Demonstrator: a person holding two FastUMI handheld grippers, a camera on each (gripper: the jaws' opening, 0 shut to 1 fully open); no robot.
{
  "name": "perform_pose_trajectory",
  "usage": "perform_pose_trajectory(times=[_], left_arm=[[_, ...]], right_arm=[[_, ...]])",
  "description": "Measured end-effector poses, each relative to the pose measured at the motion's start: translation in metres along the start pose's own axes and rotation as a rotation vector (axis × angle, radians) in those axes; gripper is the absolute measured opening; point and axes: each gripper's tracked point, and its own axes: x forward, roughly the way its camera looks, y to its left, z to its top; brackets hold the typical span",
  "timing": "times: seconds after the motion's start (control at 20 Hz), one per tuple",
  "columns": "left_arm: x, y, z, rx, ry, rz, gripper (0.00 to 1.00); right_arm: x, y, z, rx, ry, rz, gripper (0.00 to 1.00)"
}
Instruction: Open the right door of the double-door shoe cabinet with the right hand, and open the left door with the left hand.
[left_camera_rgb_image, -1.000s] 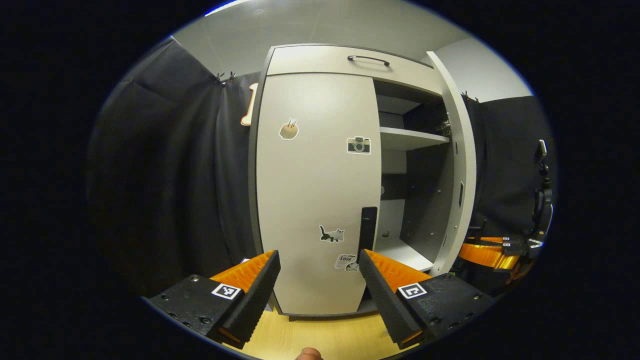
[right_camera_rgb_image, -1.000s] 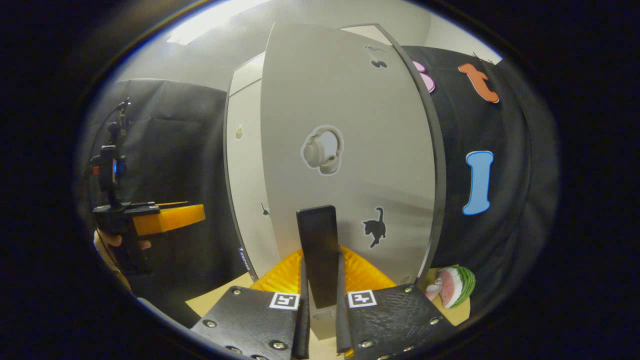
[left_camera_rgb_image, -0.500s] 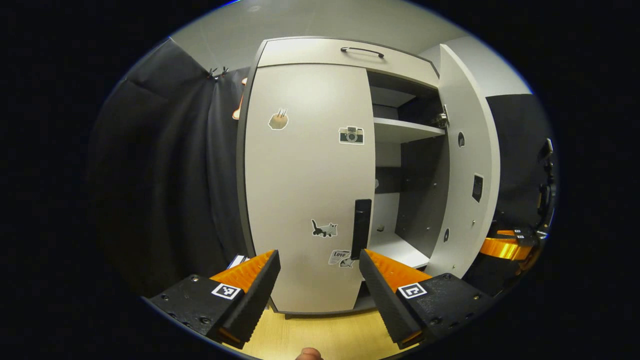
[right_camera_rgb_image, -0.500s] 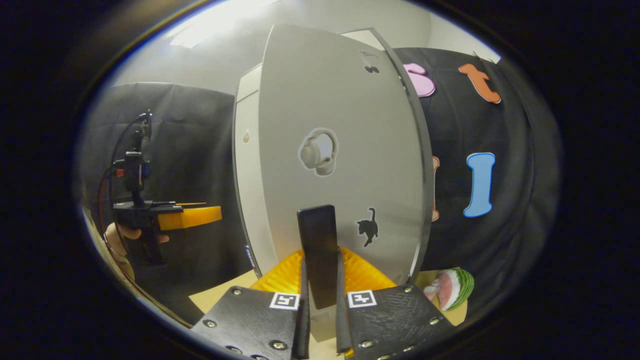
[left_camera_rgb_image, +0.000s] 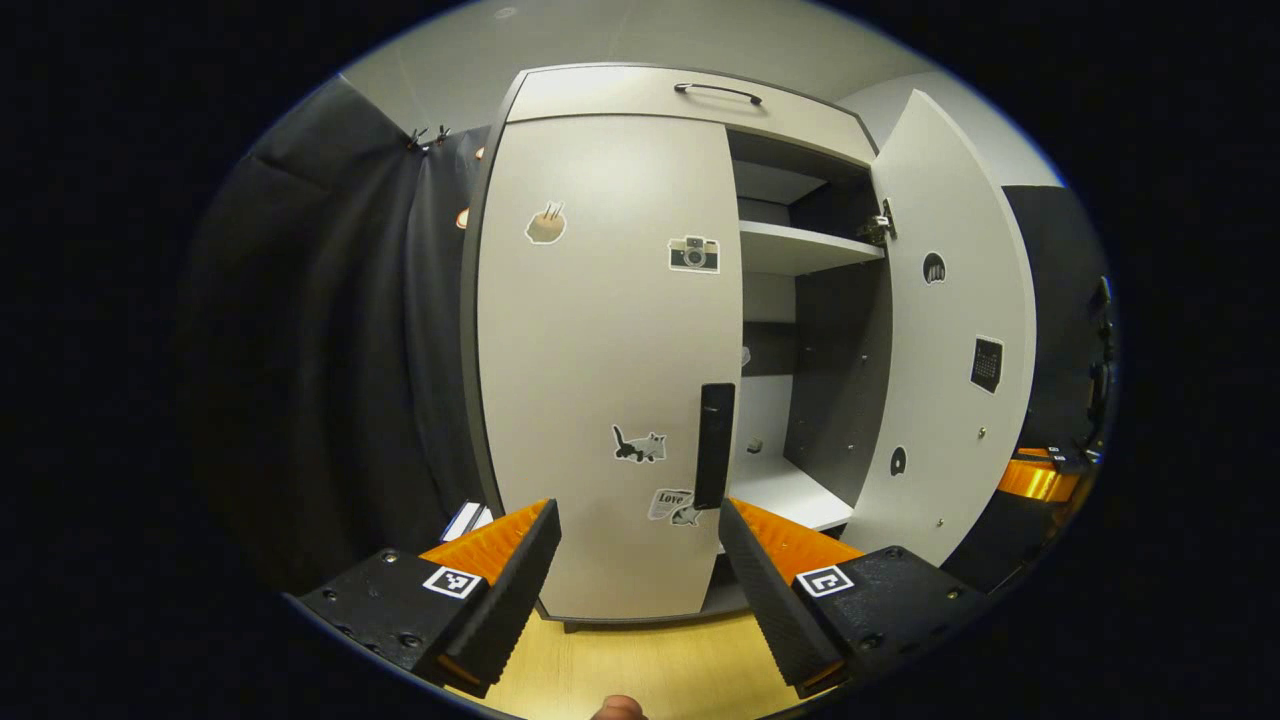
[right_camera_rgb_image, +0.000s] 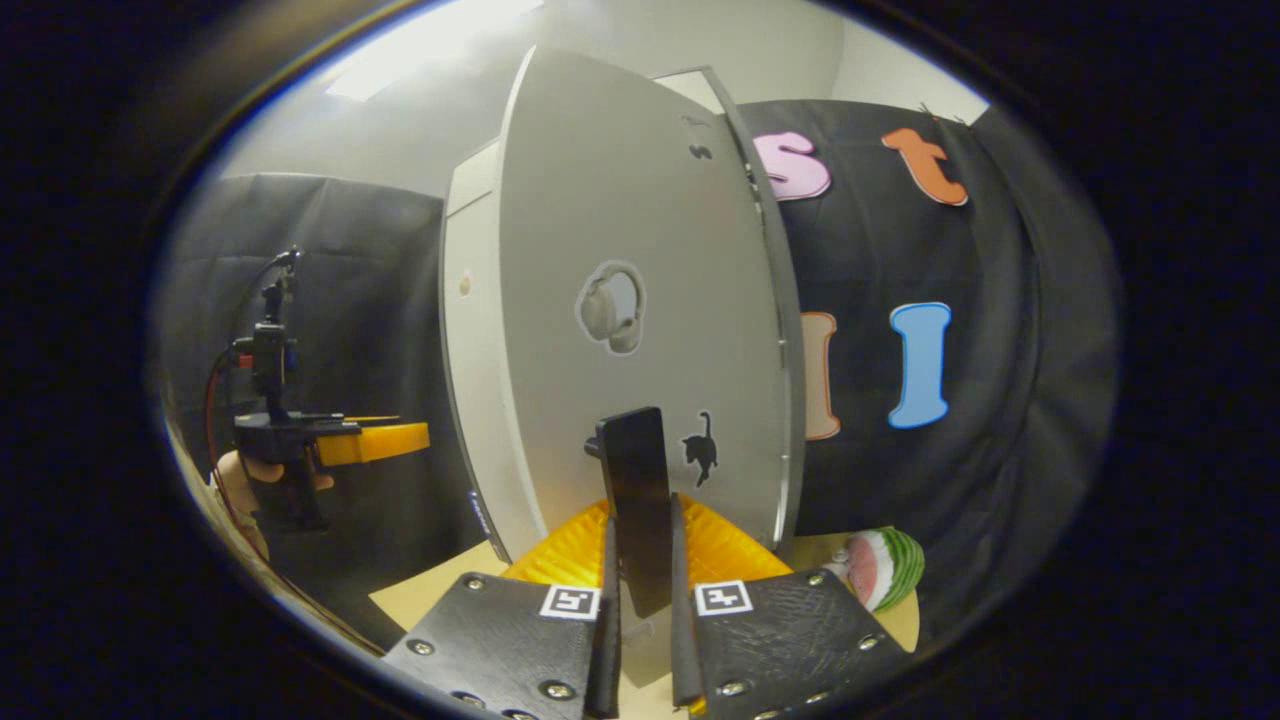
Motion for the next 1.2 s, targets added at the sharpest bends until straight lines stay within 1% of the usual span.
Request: perform_pose_trajectory(times=[0.25,0.55,0.65,0.7,0.75,0.8,0.85,0.9,1.05,1.2], left_arm=[[0.000,-0.014,-0.002,0.000,0.003,-0.029,0.99],[0.003,-0.034,-0.002,0.008,0.004,-0.066,0.99],[0.004,-0.037,-0.003,0.014,0.007,-0.069,0.99],[0.006,-0.037,-0.005,0.014,0.009,-0.068,0.99],[0.007,-0.038,-0.005,0.011,0.011,-0.068,0.99],[0.008,-0.039,-0.006,0.007,0.014,-0.069,0.99],[0.009,-0.039,-0.007,0.006,0.017,-0.070,0.99],[0.009,-0.041,-0.008,0.006,0.020,-0.070,0.99],[0.013,-0.041,-0.008,0.008,0.019,-0.070,0.99],[0.020,-0.041,-0.009,0.016,0.018,-0.064,0.99]], right_arm=[[-0.004,-0.017,0.001,-0.010,-0.022,-0.110,0.20],[-0.017,-0.046,0.008,-0.076,-0.025,-0.192,0.20],[-0.020,-0.057,0.007,-0.066,-0.029,-0.229,0.14],[-0.022,-0.063,0.008,-0.053,-0.035,-0.242,0.13],[0.002,-0.077,0.004,-0.032,-0.046,-0.259,0.13],[-0.023,-0.075,0.005,0.002,-0.061,-0.260,0.07],[-0.035,-0.068,0.008,0.023,-0.059,-0.250,0.00],[-0.030,-0.071,0.006,0.018,-0.064,-0.254,0.03],[-0.027,-0.072,0.005,-0.041,-0.051,-0.284,0.03],[-0.030,-0.073,0.004,-0.072,-0.033,-0.302,0.04]])
